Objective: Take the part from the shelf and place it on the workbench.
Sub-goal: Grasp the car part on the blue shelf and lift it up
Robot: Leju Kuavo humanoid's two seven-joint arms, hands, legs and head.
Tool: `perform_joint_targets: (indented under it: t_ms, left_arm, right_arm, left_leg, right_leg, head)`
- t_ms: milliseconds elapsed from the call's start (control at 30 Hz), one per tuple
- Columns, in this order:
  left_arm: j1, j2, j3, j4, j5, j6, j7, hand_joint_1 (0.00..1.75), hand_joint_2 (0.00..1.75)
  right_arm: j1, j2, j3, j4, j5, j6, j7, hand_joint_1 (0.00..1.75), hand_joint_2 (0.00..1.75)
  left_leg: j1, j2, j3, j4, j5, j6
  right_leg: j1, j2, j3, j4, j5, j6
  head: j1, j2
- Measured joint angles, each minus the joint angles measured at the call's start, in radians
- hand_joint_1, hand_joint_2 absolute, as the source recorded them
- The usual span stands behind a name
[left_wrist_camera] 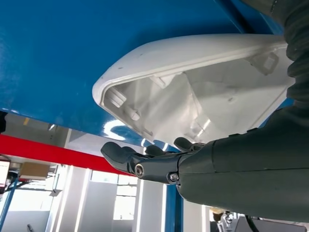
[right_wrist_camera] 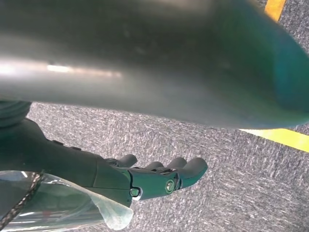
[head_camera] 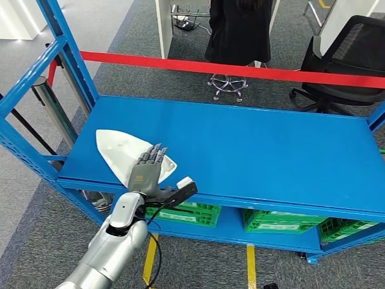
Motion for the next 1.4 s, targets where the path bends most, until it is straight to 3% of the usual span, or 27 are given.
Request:
perform_joint_targets:
  t_ms: [533,600,733,767,967,1400]
  left_arm:
    - [0.0,0.004,0.011,-0.011,-0.11,-0.002,0.08,0.03,1.75]
    - [-0.001,0.004,0.014,-0.012,-0.117,-0.009,0.081,0.17,1.75]
    - [0.0,0.003,0.017,-0.014,-0.13,-0.023,0.085,1.4,1.75]
    - [0.0,0.003,0.017,-0.014,-0.132,-0.026,0.086,1.53,1.75]
    - [0.001,0.003,0.019,-0.014,-0.14,-0.048,0.088,1.73,1.75]
    - [-0.018,0.002,0.021,-0.013,-0.152,-0.085,0.091,1.75,1.75]
  right_arm:
    - [-0.001,0.0,-0.024,0.0,0.027,0.003,0.0,0.0,0.0]
    - [-0.001,0.0,-0.025,0.0,0.029,0.003,0.0,0.0,0.0]
    - [-0.001,0.0,-0.029,0.0,0.032,0.004,0.0,0.0,0.0]
    - [-0.001,0.0,-0.03,0.0,0.033,0.004,0.0,0.0,0.0]
    - [-0.001,0.0,-0.035,0.0,0.037,0.005,0.0,0.0,0.0]
    - [-0.003,0.0,-0.047,0.0,0.046,0.008,0.0,0.0,0.0]
  left_leg:
    - [0.0,0.0,0.0,0.0,0.0,0.0]
    - [0.0,0.0,0.0,0.0,0.0,0.0]
    - [0.0,0.0,0.0,0.0,0.0,0.0]
    - [0.0,0.0,0.0,0.0,0.0,0.0]
    - [0.0,0.0,0.0,0.0,0.0,0.0]
    - [0.0,0.0,0.0,0.0,0.0,0.0]
  right_leg:
    - [0.0,0.0,0.0,0.0,0.0,0.0]
    - [0.0,0.0,0.0,0.001,0.0,0.0]
    - [0.0,0.0,0.0,0.001,0.0,0.0]
    - [0.0,0.0,0.0,0.001,0.0,0.0]
    - [0.0,0.0,0.0,0.001,0.0,0.0]
    - [0.0,0.0,0.0,0.001,0.0,0.0]
  head:
    - [0.0,0.0]
    - [0.0,0.0]
    - [0.0,0.0]
    - [0.0,0.0]
    - [0.0,0.0]
    - [0.0,0.0]
